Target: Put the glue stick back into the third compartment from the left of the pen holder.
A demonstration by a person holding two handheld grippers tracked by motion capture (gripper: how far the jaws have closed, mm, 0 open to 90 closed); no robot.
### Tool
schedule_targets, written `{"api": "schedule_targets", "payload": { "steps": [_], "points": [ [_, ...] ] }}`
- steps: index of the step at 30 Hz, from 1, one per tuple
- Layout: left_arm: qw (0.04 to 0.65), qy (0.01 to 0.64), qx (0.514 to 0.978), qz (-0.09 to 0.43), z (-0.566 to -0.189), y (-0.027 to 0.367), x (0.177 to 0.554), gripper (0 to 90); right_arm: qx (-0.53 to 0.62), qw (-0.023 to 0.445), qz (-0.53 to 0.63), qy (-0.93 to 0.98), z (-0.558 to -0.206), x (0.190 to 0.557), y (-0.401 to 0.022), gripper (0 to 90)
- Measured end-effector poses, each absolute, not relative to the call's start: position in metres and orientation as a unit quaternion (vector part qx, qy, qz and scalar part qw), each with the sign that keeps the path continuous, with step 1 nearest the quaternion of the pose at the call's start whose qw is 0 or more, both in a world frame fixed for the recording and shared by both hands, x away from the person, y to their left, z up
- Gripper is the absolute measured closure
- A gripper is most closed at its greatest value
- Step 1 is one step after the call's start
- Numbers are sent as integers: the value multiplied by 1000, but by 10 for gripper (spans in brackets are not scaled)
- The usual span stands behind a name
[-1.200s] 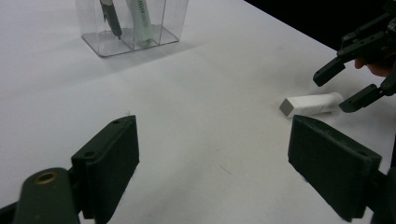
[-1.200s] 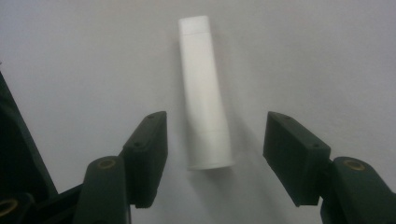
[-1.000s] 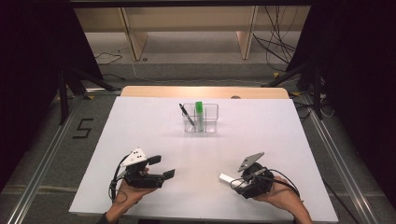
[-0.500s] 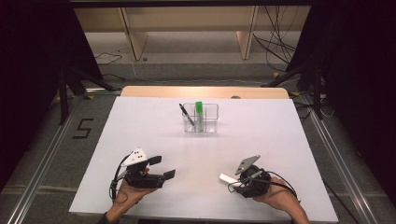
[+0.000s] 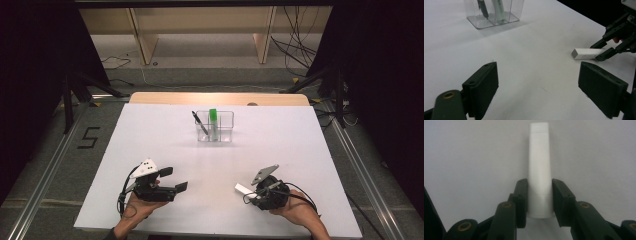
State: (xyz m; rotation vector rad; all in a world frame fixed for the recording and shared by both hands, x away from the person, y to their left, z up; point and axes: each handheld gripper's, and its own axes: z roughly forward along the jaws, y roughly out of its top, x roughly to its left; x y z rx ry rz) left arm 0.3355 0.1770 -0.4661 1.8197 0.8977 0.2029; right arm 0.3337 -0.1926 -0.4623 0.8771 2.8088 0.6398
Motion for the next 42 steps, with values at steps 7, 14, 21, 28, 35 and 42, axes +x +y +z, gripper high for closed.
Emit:
{"api": "schedule_targets", "payload": {
  "steps": [7,14,21,28,35,42],
  "points": [
    [523,375,760,84,-466,177,336,163,278,98,232,927,-454,330,-192,677],
    [520,375,763,83,-467,176,336,163,237,176,261,919,-441,319,-181,677],
    [520,375,763,85,-467,176,336,163,211,233,286,905,-435,313,-178,677],
    [521,374,763,86,-466,177,336,163,132,310,277,900,-437,299,-166,677],
    [519,370,766,83,-465,175,336,164,40,403,238,883,-441,282,-154,677],
    [507,362,778,76,-464,171,338,164,-16,451,215,866,-450,277,-147,677]
  ]
}}
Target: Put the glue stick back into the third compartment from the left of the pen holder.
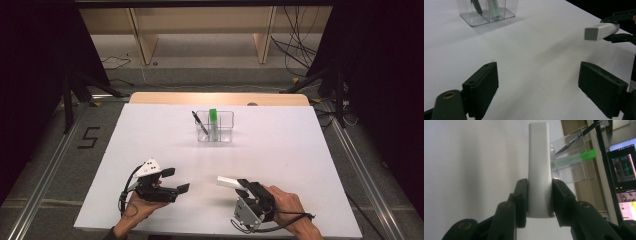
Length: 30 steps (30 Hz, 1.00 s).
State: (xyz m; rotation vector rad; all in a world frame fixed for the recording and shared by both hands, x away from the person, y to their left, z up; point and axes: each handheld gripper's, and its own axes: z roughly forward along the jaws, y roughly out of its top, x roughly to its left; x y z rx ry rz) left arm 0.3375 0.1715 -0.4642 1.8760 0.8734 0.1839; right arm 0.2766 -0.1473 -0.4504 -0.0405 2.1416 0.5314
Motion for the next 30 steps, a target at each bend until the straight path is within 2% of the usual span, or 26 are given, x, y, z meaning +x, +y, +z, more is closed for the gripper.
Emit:
{"api": "schedule_targets", "payload": {
  "steps": [9,21,30],
  "points": [
    [502,342,792,59,-454,162,341,165,-58,483,195,852,-457,272,-143,677],
    [463,280,841,24,-431,132,344,169,-137,535,169,817,-467,261,-136,678],
    [415,221,883,0,-422,100,345,196,-166,542,161,808,-474,258,-131,678]
  ]
}}
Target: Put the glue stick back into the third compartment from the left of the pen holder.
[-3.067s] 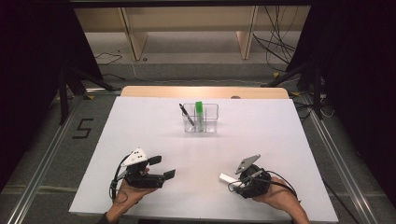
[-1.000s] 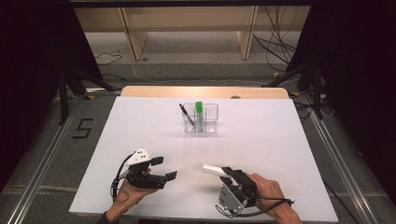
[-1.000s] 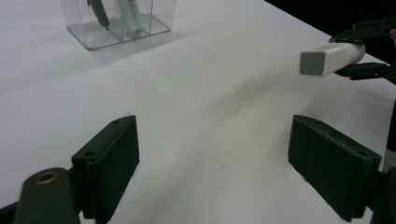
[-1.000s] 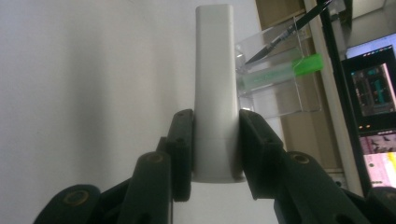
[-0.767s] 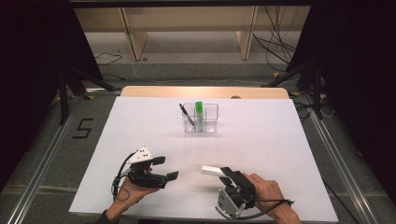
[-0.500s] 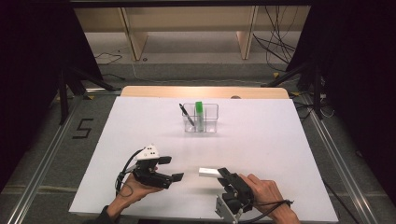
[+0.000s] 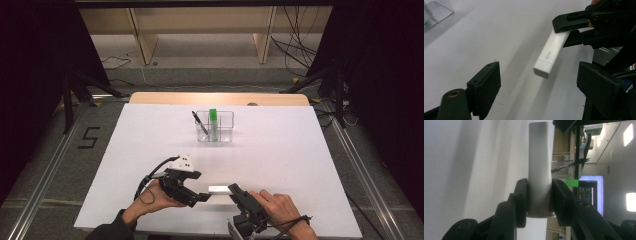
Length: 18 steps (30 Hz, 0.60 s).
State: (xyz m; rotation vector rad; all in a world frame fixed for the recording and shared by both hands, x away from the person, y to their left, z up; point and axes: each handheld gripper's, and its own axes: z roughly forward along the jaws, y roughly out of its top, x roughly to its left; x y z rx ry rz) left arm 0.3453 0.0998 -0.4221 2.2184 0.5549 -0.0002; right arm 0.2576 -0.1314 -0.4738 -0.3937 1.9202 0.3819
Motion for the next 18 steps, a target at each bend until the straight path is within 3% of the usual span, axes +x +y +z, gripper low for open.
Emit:
{"api": "schedule_targets", "payload": {
  "steps": [18],
  "points": [
    [333,145,931,-43,-423,58,353,353,-198,541,152,803,-480,253,-127,677]
  ]
}}
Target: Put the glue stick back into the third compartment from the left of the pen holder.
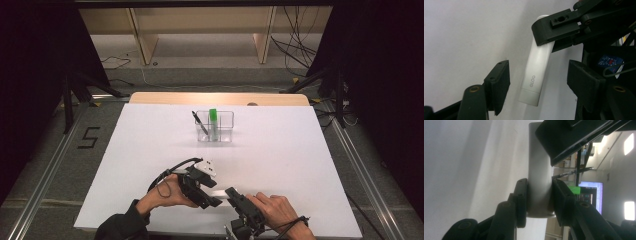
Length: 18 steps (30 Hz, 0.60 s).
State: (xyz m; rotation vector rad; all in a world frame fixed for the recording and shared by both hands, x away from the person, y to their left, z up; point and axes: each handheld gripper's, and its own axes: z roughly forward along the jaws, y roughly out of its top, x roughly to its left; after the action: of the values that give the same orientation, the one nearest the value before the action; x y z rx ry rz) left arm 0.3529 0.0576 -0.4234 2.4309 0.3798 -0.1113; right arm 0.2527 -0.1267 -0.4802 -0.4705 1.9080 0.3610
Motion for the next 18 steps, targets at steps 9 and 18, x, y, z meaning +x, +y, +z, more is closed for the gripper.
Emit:
{"api": "schedule_targets", "payload": {
  "steps": [9,18],
  "points": [
    [300,122,944,-55,-427,47,354,450,-210,537,152,803,-482,251,-125,677],
    [290,112,948,-69,-428,43,357,532,-216,533,150,804,-484,249,-123,677]
  ]
}}
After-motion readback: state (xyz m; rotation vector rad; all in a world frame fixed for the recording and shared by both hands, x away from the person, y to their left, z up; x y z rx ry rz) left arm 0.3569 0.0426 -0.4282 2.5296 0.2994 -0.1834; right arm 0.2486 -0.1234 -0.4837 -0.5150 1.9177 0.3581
